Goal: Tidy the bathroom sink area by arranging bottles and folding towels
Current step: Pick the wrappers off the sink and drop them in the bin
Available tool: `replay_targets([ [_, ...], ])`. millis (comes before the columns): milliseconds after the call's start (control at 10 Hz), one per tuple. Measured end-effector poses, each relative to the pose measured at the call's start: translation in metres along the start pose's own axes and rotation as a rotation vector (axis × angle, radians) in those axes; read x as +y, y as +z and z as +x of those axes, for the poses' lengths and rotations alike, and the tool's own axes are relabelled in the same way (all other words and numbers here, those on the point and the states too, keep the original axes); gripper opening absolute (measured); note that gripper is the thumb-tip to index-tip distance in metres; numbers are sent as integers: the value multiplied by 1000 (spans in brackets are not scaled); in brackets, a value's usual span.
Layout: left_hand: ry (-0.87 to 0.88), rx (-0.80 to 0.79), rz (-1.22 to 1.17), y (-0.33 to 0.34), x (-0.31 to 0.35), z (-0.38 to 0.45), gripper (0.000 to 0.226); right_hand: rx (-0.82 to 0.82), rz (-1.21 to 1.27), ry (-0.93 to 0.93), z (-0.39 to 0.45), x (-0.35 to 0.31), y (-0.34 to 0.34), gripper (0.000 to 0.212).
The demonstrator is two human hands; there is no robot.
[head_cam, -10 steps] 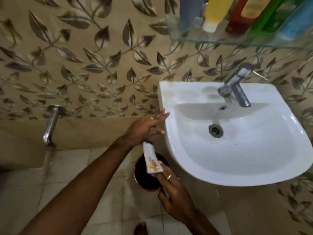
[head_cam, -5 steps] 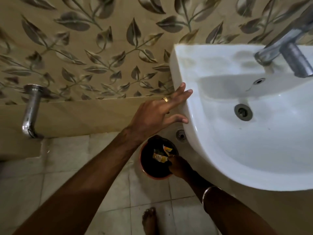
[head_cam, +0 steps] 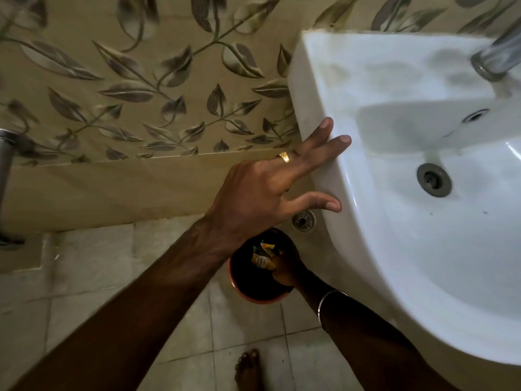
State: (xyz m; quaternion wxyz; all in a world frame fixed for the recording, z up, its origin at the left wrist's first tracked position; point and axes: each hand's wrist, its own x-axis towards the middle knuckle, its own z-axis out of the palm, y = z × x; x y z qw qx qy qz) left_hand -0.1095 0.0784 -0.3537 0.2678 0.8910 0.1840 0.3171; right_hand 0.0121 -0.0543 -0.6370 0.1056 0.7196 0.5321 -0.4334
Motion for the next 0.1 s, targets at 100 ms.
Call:
replay_targets([
  [100,23,33,27,-4,2,2,70,16,-51,32,-4,-7,-5,58],
])
